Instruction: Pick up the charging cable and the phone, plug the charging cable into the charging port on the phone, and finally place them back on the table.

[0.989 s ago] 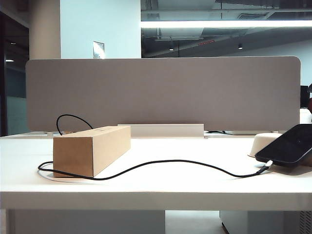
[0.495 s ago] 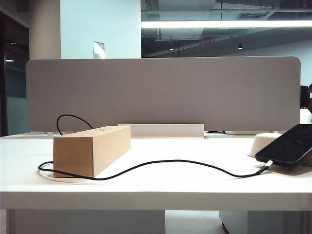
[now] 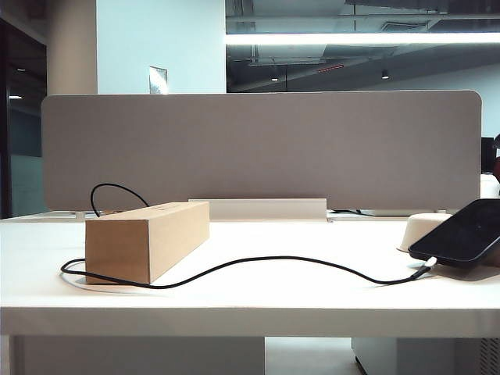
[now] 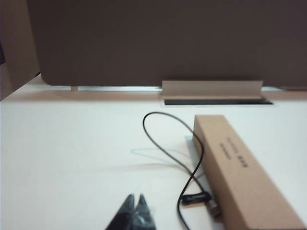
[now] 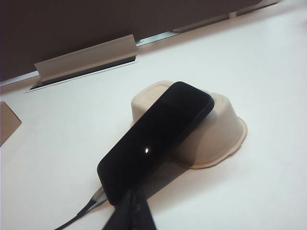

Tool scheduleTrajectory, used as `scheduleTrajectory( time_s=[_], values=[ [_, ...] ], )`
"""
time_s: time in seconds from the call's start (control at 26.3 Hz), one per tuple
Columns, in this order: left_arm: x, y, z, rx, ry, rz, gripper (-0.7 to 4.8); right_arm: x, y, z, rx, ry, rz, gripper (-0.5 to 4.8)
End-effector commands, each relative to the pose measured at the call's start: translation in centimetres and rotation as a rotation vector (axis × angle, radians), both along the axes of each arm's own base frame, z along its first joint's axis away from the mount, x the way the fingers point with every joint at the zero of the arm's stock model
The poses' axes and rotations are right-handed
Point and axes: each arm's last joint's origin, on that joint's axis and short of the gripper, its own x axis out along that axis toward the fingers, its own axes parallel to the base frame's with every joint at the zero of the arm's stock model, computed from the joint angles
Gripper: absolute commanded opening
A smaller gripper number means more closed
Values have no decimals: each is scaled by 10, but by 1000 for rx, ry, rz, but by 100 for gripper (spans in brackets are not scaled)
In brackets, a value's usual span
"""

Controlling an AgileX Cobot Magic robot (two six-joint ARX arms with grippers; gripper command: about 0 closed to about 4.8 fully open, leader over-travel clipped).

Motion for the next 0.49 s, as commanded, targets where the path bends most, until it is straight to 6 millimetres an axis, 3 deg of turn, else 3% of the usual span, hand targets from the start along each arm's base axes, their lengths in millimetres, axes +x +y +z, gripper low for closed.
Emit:
scheduleTrajectory(
  time_s=[0.04, 0.49],
  values=[
    [2, 0, -2, 48, -45, 10, -5, 0, 0, -1, -3, -2, 1, -1],
    [7, 1, -20, 118, -63, 34, -5, 0, 0, -2, -3, 1, 1, -1]
  ],
)
